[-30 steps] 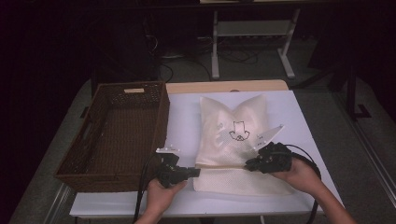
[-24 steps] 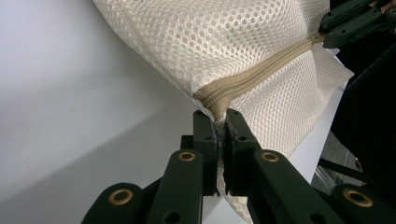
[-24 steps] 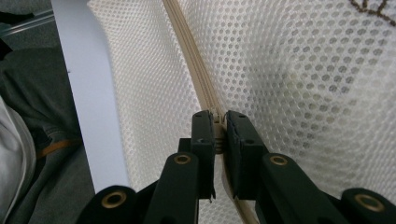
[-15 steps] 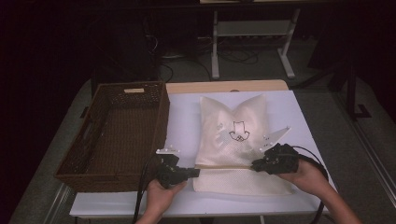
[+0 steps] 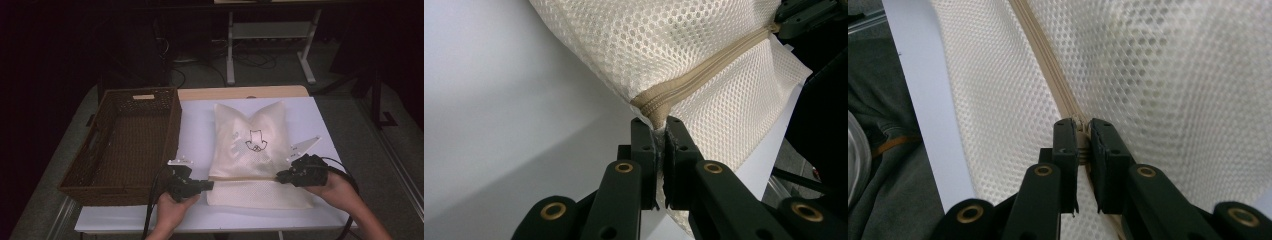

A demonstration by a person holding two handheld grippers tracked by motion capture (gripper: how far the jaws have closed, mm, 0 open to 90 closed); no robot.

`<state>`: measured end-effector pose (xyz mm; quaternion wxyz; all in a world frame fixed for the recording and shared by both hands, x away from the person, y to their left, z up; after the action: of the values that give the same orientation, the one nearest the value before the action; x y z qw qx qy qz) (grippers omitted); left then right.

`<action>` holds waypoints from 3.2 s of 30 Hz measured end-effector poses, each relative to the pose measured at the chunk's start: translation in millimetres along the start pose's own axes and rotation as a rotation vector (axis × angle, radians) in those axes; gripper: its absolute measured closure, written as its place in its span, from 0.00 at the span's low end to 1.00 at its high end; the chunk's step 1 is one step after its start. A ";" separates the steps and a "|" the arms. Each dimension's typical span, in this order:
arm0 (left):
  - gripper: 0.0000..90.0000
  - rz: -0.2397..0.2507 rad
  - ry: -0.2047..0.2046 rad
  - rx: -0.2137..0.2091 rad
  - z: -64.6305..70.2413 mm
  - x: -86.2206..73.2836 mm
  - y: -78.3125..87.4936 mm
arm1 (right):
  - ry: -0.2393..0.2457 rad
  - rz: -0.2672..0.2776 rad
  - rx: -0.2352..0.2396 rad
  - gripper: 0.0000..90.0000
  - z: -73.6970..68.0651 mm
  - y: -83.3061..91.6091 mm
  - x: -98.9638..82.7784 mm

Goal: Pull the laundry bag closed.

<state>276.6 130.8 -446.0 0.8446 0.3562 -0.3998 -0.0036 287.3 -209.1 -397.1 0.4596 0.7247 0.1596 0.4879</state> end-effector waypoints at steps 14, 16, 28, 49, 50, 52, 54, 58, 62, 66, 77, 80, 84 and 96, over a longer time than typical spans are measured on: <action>0.95 0.004 -0.013 0.017 1.0 0.0 0.0 | -0.042 0.006 -0.020 0.91 10.4 11.8 -17.2; 0.95 0.005 -0.013 0.018 0.6 -1.0 -0.3 | -0.048 0.003 -0.031 0.91 12.9 14.0 -20.7; 0.95 0.003 -0.017 0.028 0.2 -3.5 -1.1 | -0.133 0.013 -0.049 0.91 31.6 25.2 -49.9; 0.67 0.069 -0.107 0.106 17.2 -12.7 6.9 | -0.191 0.161 -0.037 0.71 23.5 28.9 -59.4; 0.64 0.082 -0.115 0.110 18.4 -13.5 8.6 | -0.196 0.179 -0.034 0.68 22.8 27.6 -59.6; 0.59 0.107 -0.130 0.122 20.2 -15.4 11.8 | -0.215 0.207 -0.038 0.62 20.5 24.7 -60.1; 0.52 0.116 -0.129 0.111 19.6 -17.4 13.5 | -0.227 0.230 -0.048 0.55 18.9 22.5 -60.7; 0.44 0.112 -0.170 0.149 20.9 -18.6 18.7 | -0.237 0.249 -0.063 0.45 14.2 18.1 -60.8; 0.37 0.128 -0.201 0.177 24.8 -20.6 24.1 | -0.231 0.239 -0.105 0.36 8.3 14.5 -62.1; 0.33 0.126 -0.212 0.185 27.1 -25.4 24.9 | -0.230 0.260 -0.140 0.28 2.5 14.2 -67.2; 0.26 0.114 -0.248 0.202 26.3 -27.4 24.9 | -0.263 0.293 -0.187 0.25 -6.8 19.4 -85.5; 0.25 0.109 -0.256 0.205 26.3 -27.3 24.8 | -0.268 0.298 -0.194 0.25 -8.7 21.0 -88.8; 0.25 0.107 -0.255 0.211 26.1 -27.9 23.4 | -0.282 0.309 -0.201 0.23 -11.4 23.4 -92.1; 0.19 0.114 -0.256 0.190 28.4 -25.9 24.5 | -0.303 0.335 -0.224 0.22 -17.0 30.3 -103.2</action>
<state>232.9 139.6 -436.5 0.7481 0.4077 -0.5223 0.0367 217.4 -286.5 -428.3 0.4684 0.7503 -0.0887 0.4580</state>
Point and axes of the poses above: each handheld gripper's, and its own axes: y roughly backward along the jaws, x roughly out of its top, z roughly to its right, the point moved 2 cm from there along -y, roughly forward along the jaws, and after that the axes turned 4 degrees about -y, right-handed, at the moved point
